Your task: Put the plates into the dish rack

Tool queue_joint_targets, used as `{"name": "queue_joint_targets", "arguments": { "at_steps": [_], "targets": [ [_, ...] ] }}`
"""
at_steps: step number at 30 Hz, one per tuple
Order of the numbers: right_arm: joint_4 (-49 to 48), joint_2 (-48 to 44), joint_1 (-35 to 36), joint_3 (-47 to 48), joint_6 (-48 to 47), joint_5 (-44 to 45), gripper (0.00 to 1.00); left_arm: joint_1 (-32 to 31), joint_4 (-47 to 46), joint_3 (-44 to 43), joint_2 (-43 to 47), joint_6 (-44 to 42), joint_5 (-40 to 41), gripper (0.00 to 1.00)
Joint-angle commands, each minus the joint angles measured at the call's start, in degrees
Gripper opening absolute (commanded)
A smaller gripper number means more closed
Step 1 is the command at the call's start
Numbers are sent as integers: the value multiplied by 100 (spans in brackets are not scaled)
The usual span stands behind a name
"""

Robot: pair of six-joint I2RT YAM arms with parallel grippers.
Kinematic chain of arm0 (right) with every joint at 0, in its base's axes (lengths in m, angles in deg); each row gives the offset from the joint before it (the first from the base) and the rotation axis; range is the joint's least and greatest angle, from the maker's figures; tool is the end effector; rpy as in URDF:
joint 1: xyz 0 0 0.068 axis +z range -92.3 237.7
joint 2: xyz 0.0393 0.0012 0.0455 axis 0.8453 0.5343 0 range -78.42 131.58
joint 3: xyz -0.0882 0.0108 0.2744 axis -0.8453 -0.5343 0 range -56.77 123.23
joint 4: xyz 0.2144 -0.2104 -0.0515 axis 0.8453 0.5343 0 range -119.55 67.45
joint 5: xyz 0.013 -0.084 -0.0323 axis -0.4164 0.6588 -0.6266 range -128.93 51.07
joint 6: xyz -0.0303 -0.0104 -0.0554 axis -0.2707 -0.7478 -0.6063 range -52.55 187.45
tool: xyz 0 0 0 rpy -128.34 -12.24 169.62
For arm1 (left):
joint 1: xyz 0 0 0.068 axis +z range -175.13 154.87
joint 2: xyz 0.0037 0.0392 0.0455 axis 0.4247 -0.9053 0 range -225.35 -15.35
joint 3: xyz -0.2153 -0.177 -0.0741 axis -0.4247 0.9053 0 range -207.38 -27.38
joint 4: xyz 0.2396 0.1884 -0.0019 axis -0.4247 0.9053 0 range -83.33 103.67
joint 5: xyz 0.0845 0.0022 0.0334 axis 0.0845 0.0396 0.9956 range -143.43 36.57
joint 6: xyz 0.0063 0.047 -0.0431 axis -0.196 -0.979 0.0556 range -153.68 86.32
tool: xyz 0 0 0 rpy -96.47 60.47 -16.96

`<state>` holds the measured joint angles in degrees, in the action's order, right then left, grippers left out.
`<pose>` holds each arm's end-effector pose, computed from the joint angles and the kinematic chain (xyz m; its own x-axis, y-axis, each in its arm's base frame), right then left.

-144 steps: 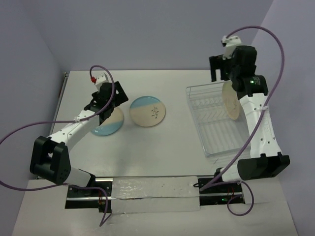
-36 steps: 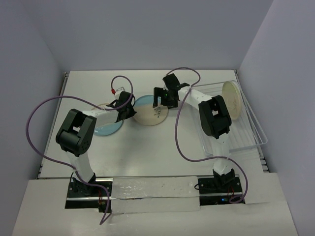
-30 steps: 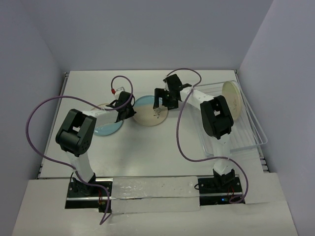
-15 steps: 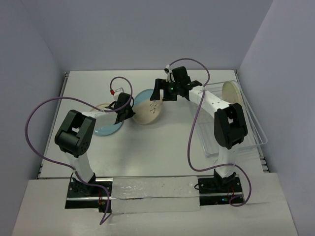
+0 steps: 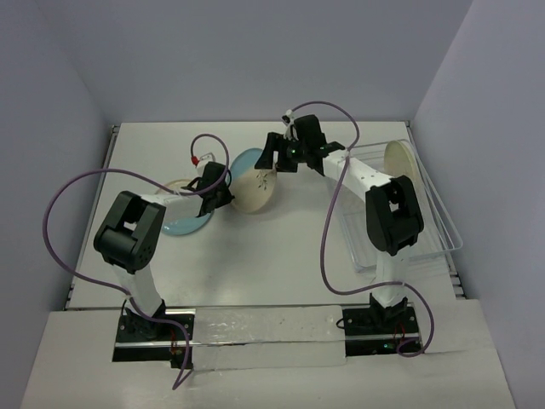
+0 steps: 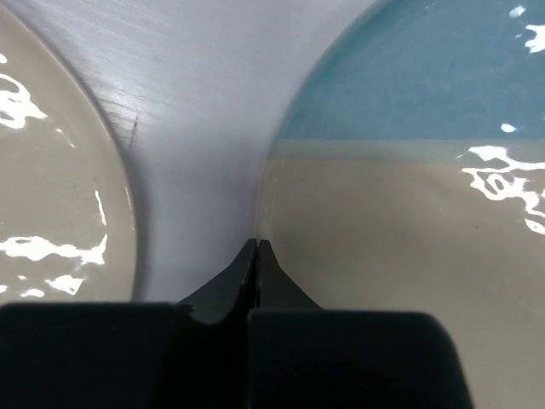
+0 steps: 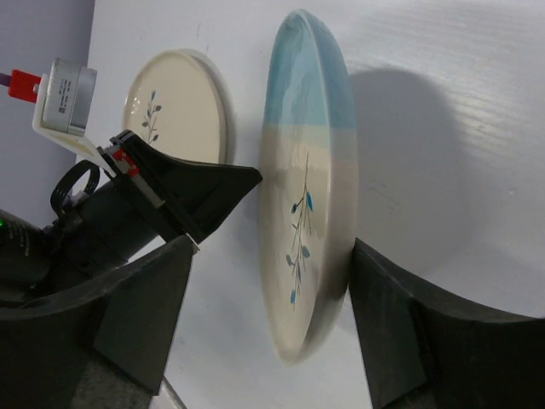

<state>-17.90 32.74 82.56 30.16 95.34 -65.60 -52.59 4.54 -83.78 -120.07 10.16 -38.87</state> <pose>0.4505 0.2332 0.2408 -0.8001 0.0900 -0.5931 -0.3749 0.6968 0.6115 0.3730 -0.1797 0.1190 -0.6640 -0.4104 -0.6250 -0.2329 0.9078 -0.3488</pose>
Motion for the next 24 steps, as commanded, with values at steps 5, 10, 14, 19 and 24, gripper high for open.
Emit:
{"name": "queue_joint_targets", "arguments": {
  "at_steps": [5, 10, 14, 19, 24],
  "targets": [
    [-514, 71, 450, -182, 466, -512, 69, -225, -144, 139, 40, 28, -743, 0],
    [-486, -69, 474, -321, 472, 131, 34, -225, -172, 191, 96, 35, -757, 0],
    [-320, -284, 491, -327, 295, 799, 6, -225, -161, 204, 267, 5, -742, 0],
    [-122, -714, 503, -43, -364, 1212, 0, -225, 69, 75, 895, -141, -534, 28],
    [167, -1680, 509, 413, -1348, 1870, 0, -225, 59, 110, 2274, -365, -183, 85]
  ]
}}
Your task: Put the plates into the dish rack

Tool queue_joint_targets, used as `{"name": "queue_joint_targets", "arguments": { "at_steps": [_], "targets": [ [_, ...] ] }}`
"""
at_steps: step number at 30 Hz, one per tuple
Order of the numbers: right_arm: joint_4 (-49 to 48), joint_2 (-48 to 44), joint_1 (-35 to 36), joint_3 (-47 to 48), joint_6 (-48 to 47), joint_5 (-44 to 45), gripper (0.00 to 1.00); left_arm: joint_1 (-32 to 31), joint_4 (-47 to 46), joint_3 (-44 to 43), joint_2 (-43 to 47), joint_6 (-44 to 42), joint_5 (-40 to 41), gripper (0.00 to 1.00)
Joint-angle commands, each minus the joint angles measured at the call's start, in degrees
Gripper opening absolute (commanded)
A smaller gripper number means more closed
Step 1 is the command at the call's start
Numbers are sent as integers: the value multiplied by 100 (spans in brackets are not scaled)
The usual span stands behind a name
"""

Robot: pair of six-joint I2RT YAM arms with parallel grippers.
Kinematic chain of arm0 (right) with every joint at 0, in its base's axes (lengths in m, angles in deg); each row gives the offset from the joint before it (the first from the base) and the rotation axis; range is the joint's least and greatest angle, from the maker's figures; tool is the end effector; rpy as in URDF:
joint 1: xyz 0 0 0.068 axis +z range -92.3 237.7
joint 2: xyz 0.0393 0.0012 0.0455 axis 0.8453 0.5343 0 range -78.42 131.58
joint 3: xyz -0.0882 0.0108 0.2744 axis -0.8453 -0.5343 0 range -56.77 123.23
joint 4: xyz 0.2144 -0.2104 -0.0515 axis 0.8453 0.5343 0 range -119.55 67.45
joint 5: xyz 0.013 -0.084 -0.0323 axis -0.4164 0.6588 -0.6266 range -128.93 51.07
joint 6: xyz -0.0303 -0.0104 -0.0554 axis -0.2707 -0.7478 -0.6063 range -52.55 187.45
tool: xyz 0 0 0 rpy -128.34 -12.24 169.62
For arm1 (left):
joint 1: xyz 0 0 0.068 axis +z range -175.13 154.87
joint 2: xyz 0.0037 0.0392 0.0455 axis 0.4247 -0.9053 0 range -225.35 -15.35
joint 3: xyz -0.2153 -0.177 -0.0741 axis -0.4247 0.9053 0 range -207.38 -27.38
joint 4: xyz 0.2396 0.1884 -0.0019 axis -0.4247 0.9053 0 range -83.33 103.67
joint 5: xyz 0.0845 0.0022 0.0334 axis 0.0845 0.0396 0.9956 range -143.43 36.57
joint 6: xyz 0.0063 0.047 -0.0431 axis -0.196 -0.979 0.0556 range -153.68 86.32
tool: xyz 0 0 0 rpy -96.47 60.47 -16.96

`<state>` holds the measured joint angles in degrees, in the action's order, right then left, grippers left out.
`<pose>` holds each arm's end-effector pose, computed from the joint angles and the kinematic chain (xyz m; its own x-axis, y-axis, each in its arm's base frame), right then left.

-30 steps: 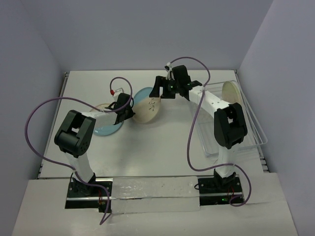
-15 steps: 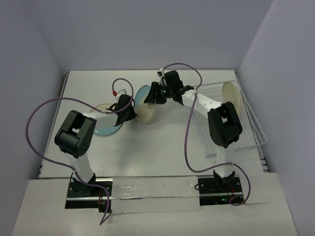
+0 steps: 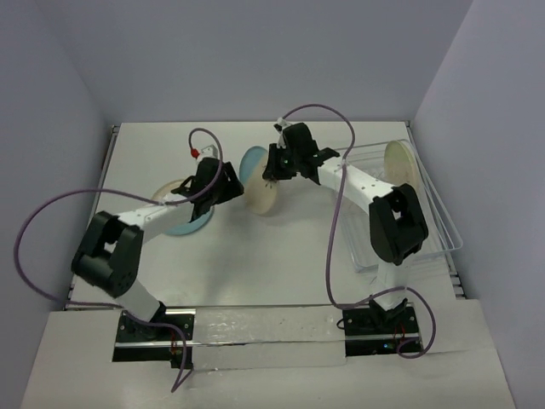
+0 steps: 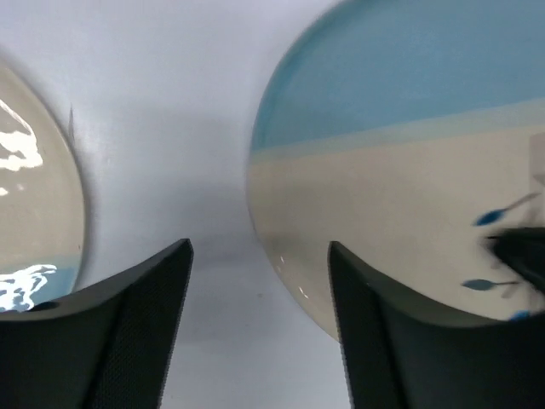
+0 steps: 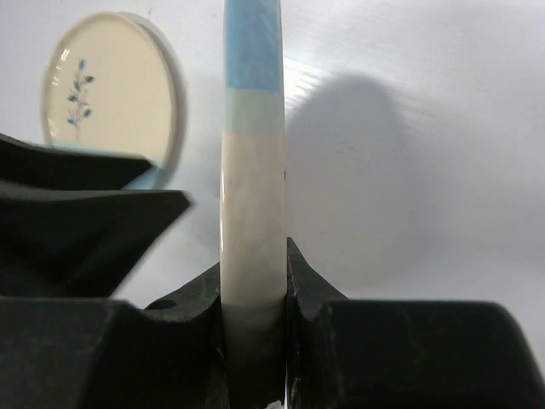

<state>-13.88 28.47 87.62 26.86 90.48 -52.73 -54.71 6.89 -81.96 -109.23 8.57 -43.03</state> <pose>0.4164 0.2532 0.2451 -0.7536 0.0046 -0.6573 -0.3807 0.8121 0.4422 0.3495 -0.1880 0.1770 -0.6546 -0.3888 -0.6483 -0.1022 0.8952 -0.4337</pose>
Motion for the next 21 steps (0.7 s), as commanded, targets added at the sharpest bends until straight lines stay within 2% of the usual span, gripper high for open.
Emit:
{"name": "queue_joint_targets", "arguments": {
  "at_steps": [1, 4, 7, 10, 12, 16, 19, 21],
  "targets": [
    [-111, -1563, -4, 806, -1161, 861, 0, -13, -171, -52, 1464, -240, 308, 92],
    [172, -2225, -26, 960, -1982, 1487, 0, -13, -45, 17, 2011, -253, 736, 99],
    [455, -2783, -60, 958, -2724, 2011, 0, -13, 190, 135, 2308, -287, 1129, 99],
    [785, -3153, -180, 985, -3224, 3041, 0, 0, 511, 189, 2427, -226, 1488, 99],
    [1096, -3225, -518, 1080, -3504, 3300, 0, 19, 788, 221, 2465, -99, 1811, 99],
    [1447, -3148, -1409, 1109, -3907, 3332, 0, 40, 1058, 306, 2412, -47, 2072, 99],
    [1447, -3122, -2130, 1032, -4036, 2660, 0, 57, 1419, 255, 2260, 161, 2501, 99],
    [1447, -3038, -2291, 963, -4234, 2430, 0, 86, 1496, 270, 2227, 238, 2556, 99]
  ]
}}
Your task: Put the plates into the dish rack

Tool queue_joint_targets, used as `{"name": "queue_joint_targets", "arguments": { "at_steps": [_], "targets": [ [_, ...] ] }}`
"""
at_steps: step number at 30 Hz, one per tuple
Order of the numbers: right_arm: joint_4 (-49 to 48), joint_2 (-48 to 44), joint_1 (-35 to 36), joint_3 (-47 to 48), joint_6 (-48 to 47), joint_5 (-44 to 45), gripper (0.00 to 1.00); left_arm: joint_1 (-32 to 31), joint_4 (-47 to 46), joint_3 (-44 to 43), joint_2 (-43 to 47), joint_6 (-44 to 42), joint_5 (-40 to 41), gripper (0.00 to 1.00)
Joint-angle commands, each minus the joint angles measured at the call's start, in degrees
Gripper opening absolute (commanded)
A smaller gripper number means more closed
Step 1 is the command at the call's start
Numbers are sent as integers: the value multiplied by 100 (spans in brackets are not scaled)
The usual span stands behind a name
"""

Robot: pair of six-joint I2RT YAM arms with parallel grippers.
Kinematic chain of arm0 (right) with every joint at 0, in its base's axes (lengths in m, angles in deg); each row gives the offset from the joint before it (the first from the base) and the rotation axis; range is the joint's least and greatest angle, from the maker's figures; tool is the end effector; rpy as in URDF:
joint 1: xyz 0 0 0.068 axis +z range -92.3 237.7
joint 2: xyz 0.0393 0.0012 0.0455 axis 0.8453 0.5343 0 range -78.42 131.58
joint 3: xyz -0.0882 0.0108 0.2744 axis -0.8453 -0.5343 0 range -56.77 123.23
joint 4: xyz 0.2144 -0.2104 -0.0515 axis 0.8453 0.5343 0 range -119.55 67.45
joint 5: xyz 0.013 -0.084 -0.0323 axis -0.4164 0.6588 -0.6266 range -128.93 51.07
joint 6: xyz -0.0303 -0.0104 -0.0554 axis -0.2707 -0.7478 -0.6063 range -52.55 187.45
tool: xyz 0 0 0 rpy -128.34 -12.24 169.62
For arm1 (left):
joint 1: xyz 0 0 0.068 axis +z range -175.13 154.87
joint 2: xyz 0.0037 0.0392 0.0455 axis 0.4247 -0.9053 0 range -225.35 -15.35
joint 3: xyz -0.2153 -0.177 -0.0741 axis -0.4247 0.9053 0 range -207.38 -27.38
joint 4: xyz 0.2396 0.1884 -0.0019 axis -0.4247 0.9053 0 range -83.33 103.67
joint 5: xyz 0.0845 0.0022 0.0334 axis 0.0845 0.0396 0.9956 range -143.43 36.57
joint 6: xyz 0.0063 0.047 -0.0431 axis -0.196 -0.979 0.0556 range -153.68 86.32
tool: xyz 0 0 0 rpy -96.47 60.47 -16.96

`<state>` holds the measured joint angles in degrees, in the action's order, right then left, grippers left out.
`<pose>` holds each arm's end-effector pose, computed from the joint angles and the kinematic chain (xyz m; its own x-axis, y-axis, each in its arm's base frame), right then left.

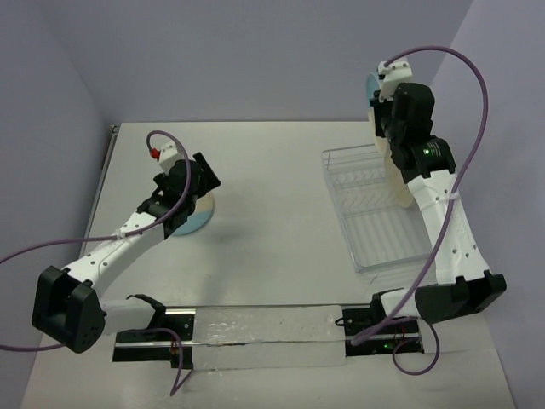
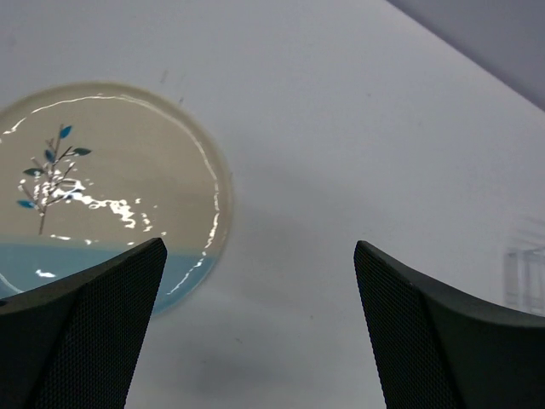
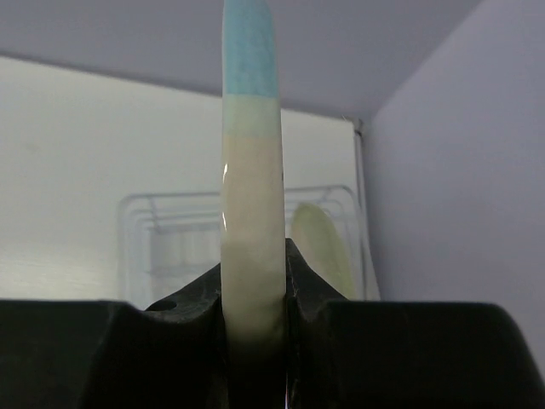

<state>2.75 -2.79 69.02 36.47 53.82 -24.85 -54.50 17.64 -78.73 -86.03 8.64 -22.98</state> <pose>0.3235 0.0524 0.4991 -0.2512 -0.2834 -0.9255 -0.0193 0.9574 -0.2880 0.2934 -0.1362 0.2793 -0.3530 -0.4673 -0.8106 -0.2652 0.8808 -0.3923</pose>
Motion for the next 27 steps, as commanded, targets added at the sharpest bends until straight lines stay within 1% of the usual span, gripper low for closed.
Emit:
{"name": "queue_joint_targets", "arguments": {
  "at_steps": [1, 5, 7, 10, 15, 18, 27],
  "targets": [
    [-216, 135, -477, -24, -665, -405, 0, 88, 428, -42, -109, 250, 522, 99],
    [-216, 442, -612, -110, -939, -305, 0, 244, 416, -6, -276, 435, 327, 99],
    [-233, 655, -713, -93, -1015, -125, 0, 359, 556, -39, -429, 645, 306, 99],
    [-361, 960, -815, -118, -1040, -99, 0, 451, 598, -50, -522, 749, 372, 99],
    [-555, 1410, -867, -28, -1022, 429, 0, 543, 628, -63, -444, 699, 500, 99],
    [-672, 1498, -929, -61, -949, 605, 0, 582, 714, -85, -402, 708, 619, 99],
    [-709, 1380, -963, -423, -836, 672, 0, 677, 782, 49, -154, 804, 637, 99]
  ]
}}
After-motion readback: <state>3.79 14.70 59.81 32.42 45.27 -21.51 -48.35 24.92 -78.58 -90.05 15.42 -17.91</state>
